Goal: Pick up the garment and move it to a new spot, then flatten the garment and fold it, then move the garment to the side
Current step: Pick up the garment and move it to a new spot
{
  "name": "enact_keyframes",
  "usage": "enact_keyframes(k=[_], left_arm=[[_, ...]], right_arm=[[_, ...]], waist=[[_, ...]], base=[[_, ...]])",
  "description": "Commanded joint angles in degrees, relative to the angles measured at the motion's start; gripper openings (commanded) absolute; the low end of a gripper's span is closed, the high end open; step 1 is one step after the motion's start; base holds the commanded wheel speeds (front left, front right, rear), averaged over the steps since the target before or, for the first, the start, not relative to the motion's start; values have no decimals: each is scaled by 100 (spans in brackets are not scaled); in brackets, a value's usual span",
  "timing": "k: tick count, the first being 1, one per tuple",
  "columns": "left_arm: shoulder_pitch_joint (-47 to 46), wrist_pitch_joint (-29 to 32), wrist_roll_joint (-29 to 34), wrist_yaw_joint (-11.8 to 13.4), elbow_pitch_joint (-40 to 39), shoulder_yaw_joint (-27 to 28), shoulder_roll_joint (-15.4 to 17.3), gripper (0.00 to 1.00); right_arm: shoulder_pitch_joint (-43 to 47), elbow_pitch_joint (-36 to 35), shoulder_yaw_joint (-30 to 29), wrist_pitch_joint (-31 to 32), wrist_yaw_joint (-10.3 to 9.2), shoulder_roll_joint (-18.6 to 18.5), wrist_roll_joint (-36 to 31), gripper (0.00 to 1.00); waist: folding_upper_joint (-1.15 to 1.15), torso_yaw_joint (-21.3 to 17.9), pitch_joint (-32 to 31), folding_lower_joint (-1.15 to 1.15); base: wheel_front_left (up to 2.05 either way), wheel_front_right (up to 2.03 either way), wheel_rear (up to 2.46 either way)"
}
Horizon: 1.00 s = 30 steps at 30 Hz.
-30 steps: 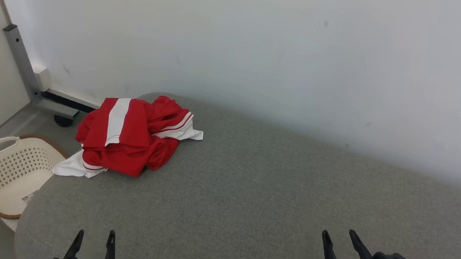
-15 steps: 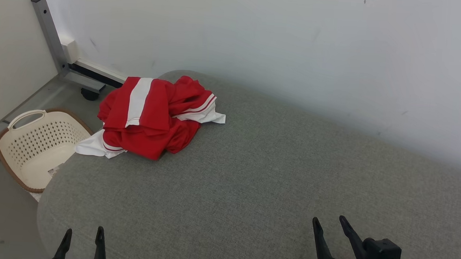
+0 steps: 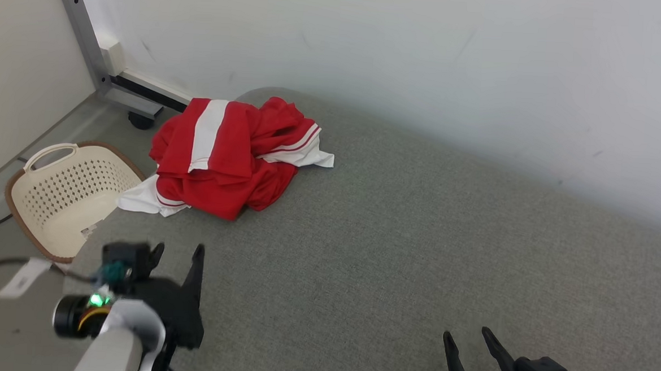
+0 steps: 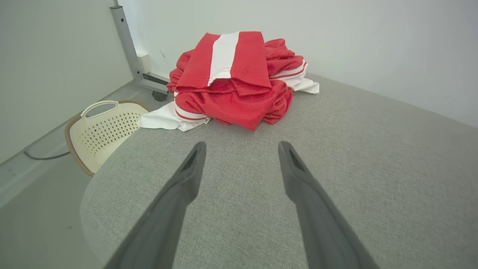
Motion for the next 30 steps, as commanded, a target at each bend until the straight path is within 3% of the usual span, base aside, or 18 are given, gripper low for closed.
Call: enact_keyframes(k=[1, 6, 13, 19, 30], left_arm=[[-361, 201, 38, -94, 336, -136, -23, 100], [-1333, 580, -214, -155, 1164, -43, 18, 100], [-2426, 647, -298, -45, 1901, 79, 168, 100], [-2937, 704, -374, -15, 2327, 192, 356, 100], [-3641, 441, -432, 489, 2988, 422, 907, 100]], right_arm=[[145, -222, -18, 119, -12, -6, -134, 100], [72, -1209, 128, 699, -12, -76, -569, 100], [156, -2478, 356, 1373, -12, -468, -614, 100], [303, -3106, 250, 1611, -12, -586, -604, 100], [394, -3612, 79, 1646, -12, -642, -628, 100]], waist=[[0, -7, 88, -1], [0, -449, 676, -1], [0, -976, 1413, -1], [0, -1214, 1916, -1], [0, -1739, 2529, -1]], base=[[0, 0, 0], [0, 0, 0], [0, 0, 0], [0, 0, 0], [0, 0, 0]])
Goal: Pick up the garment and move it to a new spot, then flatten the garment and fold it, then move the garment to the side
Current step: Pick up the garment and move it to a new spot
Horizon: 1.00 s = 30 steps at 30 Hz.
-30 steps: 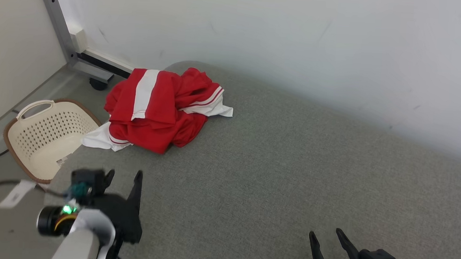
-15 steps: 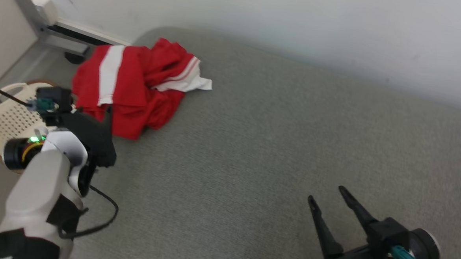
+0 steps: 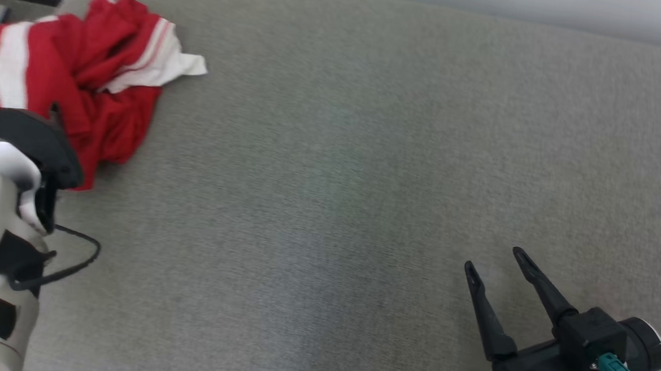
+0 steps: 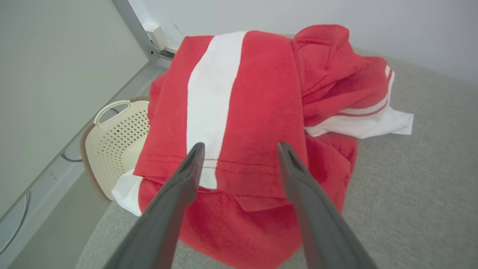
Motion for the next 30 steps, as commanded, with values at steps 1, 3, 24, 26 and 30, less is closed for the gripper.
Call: enact_keyframes(k=[1, 3, 24, 26, 30], left_arm=[[-97, -18, -27, 81, 75, 39, 55, 100], [-131, -28, -32, 197, 196, 64, 96, 100], [-22, -427, 246, 630, 722, -311, 243, 0], [35, -409, 297, 636, 745, -373, 287, 0], [62, -489, 400, 480, 713, -511, 329, 0]], right_arm=[[57, -31, -41, -15, -12, -25, -15, 100], [98, -67, -54, -28, -12, -46, -17, 100], [13, 846, 178, -426, -12, 213, 188, 100], [105, 1037, 236, -485, -12, 270, 224, 100], [270, 1231, 177, -588, -12, 366, 277, 100]], waist=[[-1, -437, 457, -1], [-1, -462, 517, -1], [-1, -522, -908, -1], [-1, -575, -1309, -1], [-1, -639, -1790, -1]], base=[[0, 0, 0], [0, 0, 0], [0, 0, 0], [0, 0, 0], [0, 0, 0]])
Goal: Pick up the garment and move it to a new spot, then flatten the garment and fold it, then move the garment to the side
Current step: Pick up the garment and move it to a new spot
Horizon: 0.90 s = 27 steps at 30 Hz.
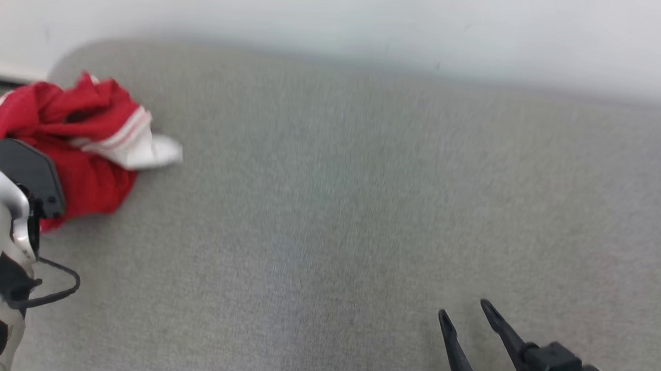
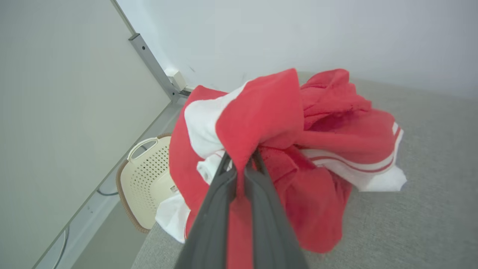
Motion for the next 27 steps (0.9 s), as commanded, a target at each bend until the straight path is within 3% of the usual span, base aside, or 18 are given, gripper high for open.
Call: enact_keyframes(k=[1, 7, 13, 20, 27], left_arm=[[24, -50, 33, -21, -27, -9, 19, 0], [-470, -367, -6, -131, -452, -108, -341, 0], [-752, -658, -104, -297, -816, -209, -911, 0], [-854, -748, -255, -661, -1159, -420, -1522, 0], [-542, -436, -481, -976, -1507, -855, -1736, 0]], right_arm=[[122, 22, -27, -26, -12, 12, 19, 100], [351, 131, -347, -147, -12, 139, -20, 100], [347, 156, -463, -177, -12, 194, -59, 100], [223, 143, -481, -163, -12, 222, -86, 100], [216, 104, -514, -87, -12, 228, -84, 100]], waist=[[0, -118, -1006, 1], [0, -214, -1291, 1], [0, -444, -1464, 1], [0, -921, -1590, 1], [0, -1517, -1502, 1]], base=[[0, 0, 0], [0, 0, 0], [0, 0, 0], [0, 0, 0], [0, 0, 0]])
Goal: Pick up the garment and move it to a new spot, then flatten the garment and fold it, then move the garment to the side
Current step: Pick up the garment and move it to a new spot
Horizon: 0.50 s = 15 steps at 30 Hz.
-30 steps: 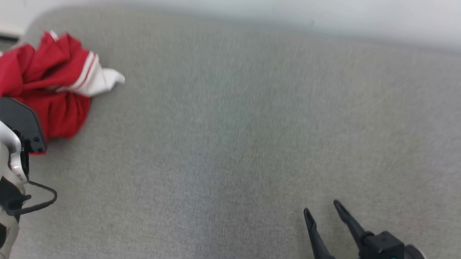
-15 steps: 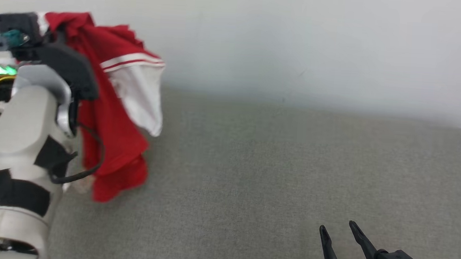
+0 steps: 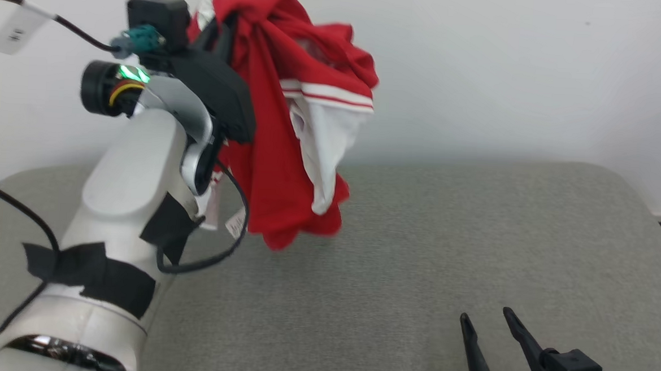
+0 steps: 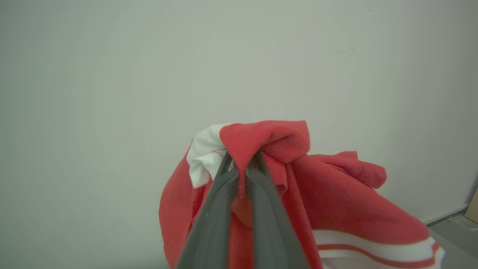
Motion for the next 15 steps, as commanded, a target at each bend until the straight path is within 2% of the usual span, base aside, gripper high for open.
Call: enact_keyframes(k=[1, 6, 13, 15], left_arm=[[243, 107, -70, -46, -105, -170, -26, 0], [900, 494, -616, -112, -631, -878, -27, 0], [2079, 908, -1198, 106, -1317, -1948, -25, 0], [2215, 942, -1250, 157, -1389, -2091, -24, 0]], right_arm=[[8, -30, -66, 38, -12, 1, -39, 100], [59, -97, -143, 117, -12, 5, -50, 100], [4, -94, -128, 110, -12, 10, 19, 100], [-2, -92, -126, 111, -12, 11, 21, 100]], waist=[[0, -450, 52, 1], [0, -761, 211, 1], [0, -947, 361, 1], [0, -951, 368, 1]], base=[[0, 0, 0], [0, 0, 0], [0, 0, 0], [0, 0, 0]])
